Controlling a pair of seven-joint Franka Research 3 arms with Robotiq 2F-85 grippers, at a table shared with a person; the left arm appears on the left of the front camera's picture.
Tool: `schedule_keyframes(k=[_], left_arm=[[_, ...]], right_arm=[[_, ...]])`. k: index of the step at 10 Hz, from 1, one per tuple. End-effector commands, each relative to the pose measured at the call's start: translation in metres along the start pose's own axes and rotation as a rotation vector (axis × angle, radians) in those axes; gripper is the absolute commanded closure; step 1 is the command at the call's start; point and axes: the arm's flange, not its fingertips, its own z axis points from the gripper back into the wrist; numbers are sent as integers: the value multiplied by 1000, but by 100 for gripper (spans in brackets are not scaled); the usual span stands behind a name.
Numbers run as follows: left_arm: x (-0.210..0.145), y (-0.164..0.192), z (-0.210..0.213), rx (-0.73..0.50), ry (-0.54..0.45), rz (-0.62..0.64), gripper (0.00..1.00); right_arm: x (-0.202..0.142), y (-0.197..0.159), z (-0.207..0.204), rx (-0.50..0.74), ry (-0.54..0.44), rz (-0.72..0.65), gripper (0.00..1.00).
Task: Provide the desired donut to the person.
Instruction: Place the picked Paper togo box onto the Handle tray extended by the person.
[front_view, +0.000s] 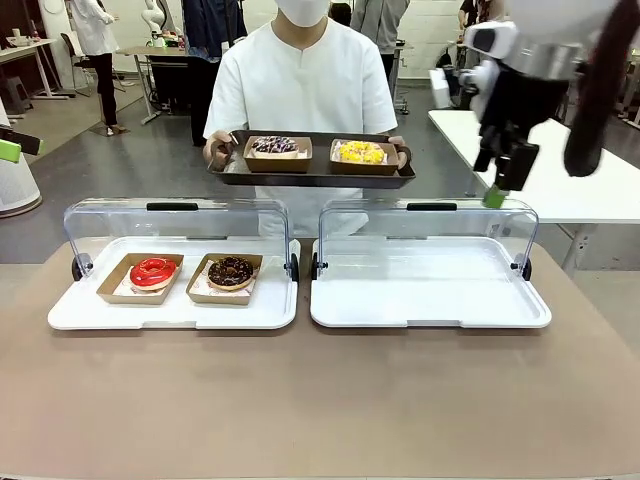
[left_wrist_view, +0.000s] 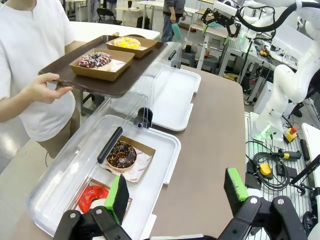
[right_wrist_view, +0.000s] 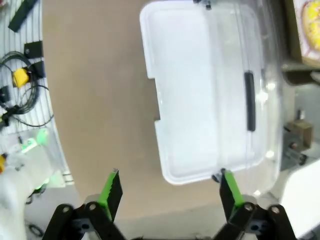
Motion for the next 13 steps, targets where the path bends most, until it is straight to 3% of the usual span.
schedule_keyframes(k=[1,2,3,13], left_arm=[[1,-2,1,-4,-10,3,0],[1,-2,1,-4,-10,3,0],[1,-2,1,-4,-10,3,0],[1,-2,1,-4,-10,3,0]], right_arm=[[-16,9,-5,-47,-72,-9,0],[-13,3,-8,-82,-72,-4,0],[-15,2,1,-15,-18,-22,0],[-15,2,1,-15,-18,-22,0]])
